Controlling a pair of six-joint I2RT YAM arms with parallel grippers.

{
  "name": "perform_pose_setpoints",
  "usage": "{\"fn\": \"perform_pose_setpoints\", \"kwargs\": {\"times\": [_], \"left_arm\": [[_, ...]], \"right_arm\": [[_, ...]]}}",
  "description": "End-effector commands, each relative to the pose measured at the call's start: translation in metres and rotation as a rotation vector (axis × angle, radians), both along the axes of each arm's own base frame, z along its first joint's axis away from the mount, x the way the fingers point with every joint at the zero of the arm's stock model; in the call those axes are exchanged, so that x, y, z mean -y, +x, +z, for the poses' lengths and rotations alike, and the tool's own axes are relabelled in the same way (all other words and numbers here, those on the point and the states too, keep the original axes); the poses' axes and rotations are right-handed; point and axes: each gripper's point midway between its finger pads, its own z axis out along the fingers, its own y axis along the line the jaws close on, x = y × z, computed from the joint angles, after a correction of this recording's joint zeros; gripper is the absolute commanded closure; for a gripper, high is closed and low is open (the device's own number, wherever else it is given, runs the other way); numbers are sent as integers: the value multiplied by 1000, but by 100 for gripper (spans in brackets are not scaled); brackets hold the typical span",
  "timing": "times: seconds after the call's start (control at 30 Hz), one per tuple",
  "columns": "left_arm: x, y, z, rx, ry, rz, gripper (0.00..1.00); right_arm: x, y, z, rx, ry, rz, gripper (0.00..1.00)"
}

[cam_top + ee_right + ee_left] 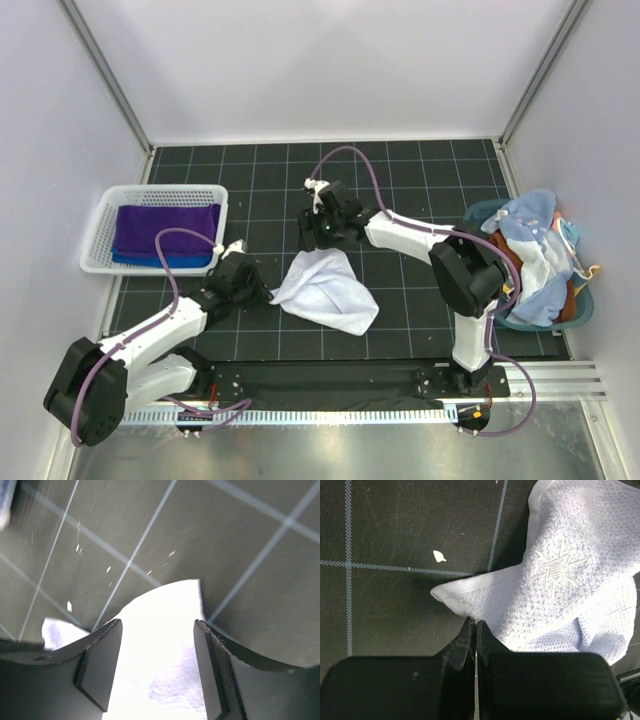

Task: Fold and stack the towels
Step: Flatten out the crumpled towel

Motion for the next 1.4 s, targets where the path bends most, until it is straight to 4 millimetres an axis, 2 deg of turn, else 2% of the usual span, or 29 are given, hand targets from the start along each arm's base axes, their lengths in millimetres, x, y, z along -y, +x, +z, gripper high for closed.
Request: {"fn": "perform_pose_setpoints", "kwargs": {"times": [0.0,0.13,0.23,0.33,0.4,0.43,0.5,0.53,0.57,0.6,0.63,0.73,0.8,0.83,0.87,1.0,1.03,1.1,1.17,1.2,1.3,1.33,1.37], "left_arm": [[5,13,11,53,-25,13,100],[3,14,13,64,-19,16,100],[3,15,16,71,-21,16,100],[2,18,21,83,-12,15,100],[4,22,29,98,-13,9,100],[4,22,28,98,-7,4,100],[10,31,41,129,-6,-20,100],[11,34,46,139,-2,-28,100],[13,38,51,151,4,-40,100],[18,48,65,176,1,-45,100],[20,52,70,188,15,-58,100],[27,76,97,242,31,-60,100],[34,93,117,283,41,-62,100],[36,99,123,299,46,-61,100],[36,104,127,309,65,-65,100],[42,130,158,377,95,-67,100],[44,142,169,402,113,-60,100],[43,153,173,409,149,-69,100],[50,172,179,403,146,-77,100],[47,182,180,401,149,-68,100],[57,210,169,366,129,-96,100],[59,218,162,353,131,-104,100],[69,231,153,341,120,-130,93]], "right_arm": [[-19,-15,4,10,-6,118,34],[-22,-35,-14,-32,-61,182,32],[-21,-41,-24,-40,-108,196,32],[-20,-43,-26,-34,-135,197,38],[-17,-40,-22,-19,-140,175,55],[-16,-39,-20,-10,-144,162,55],[-8,-28,-9,34,-166,96,77],[-4,-23,-5,56,-177,66,77],[-2,-20,1,69,-179,44,83],[9,-9,6,117,-216,-24,87],[12,-6,20,143,-201,-57,91],[26,7,40,218,-205,-166,98],[34,15,62,281,-181,-242,98],[47,21,67,319,-209,-305,98],[53,23,80,351,-198,-346,98],[78,33,107,460,-191,-477,98],[83,35,114,479,-187,-503,98],[91,42,126,501,-172,-546,98],[106,56,129,484,-188,-607,98],[113,58,122,455,-222,-617,99],[131,76,115,435,-230,-696,99],[136,83,101,404,-235,-723,99],[149,92,93,383,-241,-758,99]]}}
